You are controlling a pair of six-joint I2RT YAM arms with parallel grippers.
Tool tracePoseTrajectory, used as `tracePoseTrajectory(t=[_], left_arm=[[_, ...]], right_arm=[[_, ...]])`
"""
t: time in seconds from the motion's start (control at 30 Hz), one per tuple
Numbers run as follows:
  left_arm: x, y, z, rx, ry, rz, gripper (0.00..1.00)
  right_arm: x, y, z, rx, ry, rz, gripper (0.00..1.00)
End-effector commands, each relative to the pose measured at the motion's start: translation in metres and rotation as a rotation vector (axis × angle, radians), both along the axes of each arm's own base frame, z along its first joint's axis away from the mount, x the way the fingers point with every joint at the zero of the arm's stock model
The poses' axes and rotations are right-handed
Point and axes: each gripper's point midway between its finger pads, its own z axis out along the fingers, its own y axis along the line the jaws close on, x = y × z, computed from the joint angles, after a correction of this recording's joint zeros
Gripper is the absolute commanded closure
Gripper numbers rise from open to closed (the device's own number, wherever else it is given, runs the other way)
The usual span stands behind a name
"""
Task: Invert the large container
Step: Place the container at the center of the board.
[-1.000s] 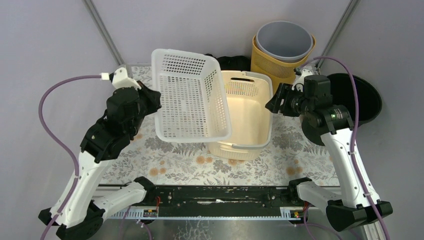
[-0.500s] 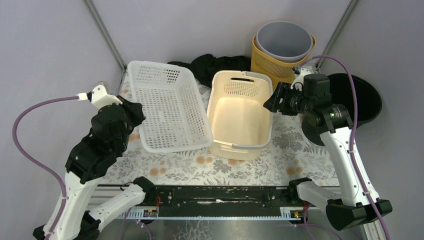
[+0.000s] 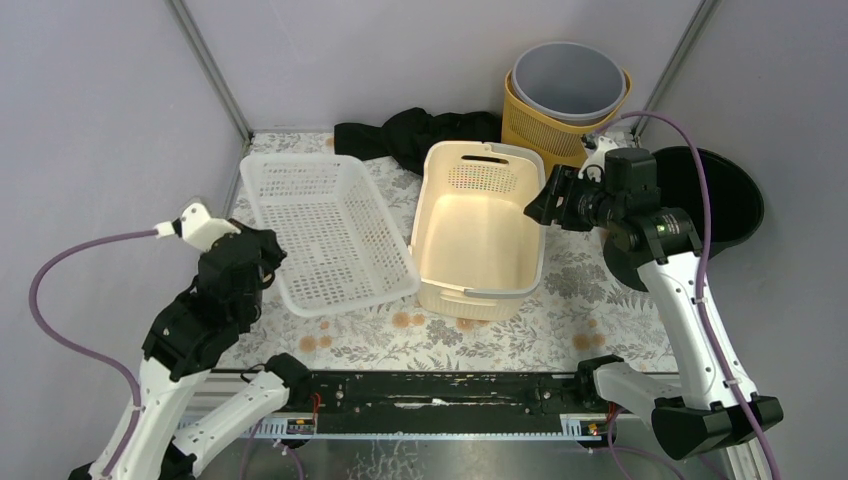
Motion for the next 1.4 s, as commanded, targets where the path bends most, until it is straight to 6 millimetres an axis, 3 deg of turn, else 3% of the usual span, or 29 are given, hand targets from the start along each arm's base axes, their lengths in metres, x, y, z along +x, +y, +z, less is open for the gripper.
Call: tracePoseTrajectory(t=[0.0, 0.13, 0.3, 0.57, 0.7, 0.97, 1.2, 1.37], left_arm=[[0.003, 0.014, 0.015, -0.159, -0.154, 0.146, 1.00], [0.000, 0.021, 0.006, -0.241, -0.202, 0.201, 1.00], [-0.002, 0.030, 0.013, -0.299, -0.275, 0.262, 1.00], [0.007, 0.040, 0.023, -0.274, -0.324, 0.357, 1.00], [0.012, 0.041, 0.018, -0.237, -0.314, 0.381, 1.00], [0.031, 0.027, -0.004, -0.174, -0.249, 0.355, 1.00], [0.043, 0.016, -0.012, -0.134, -0.215, 0.316, 1.00], [0.048, 0.010, -0.011, -0.125, -0.212, 0.288, 1.00]], right_arm=[[0.003, 0.010, 0.006, 0.040, -0.026, 0.042, 0.34], [0.003, 0.011, 0.004, 0.038, -0.022, 0.046, 0.35], [0.005, 0.013, 0.002, 0.044, -0.013, 0.053, 0.35], [0.009, 0.018, 0.002, 0.064, 0.002, 0.063, 0.36], [0.013, 0.019, -0.004, 0.059, 0.020, 0.060, 0.37], [0.036, 0.034, -0.037, 0.023, 0.146, 0.083, 0.40], [0.044, 0.061, -0.084, -0.223, 0.233, 0.121, 0.40], [0.044, 0.044, -0.122, -0.435, 0.314, 0.076, 0.40]])
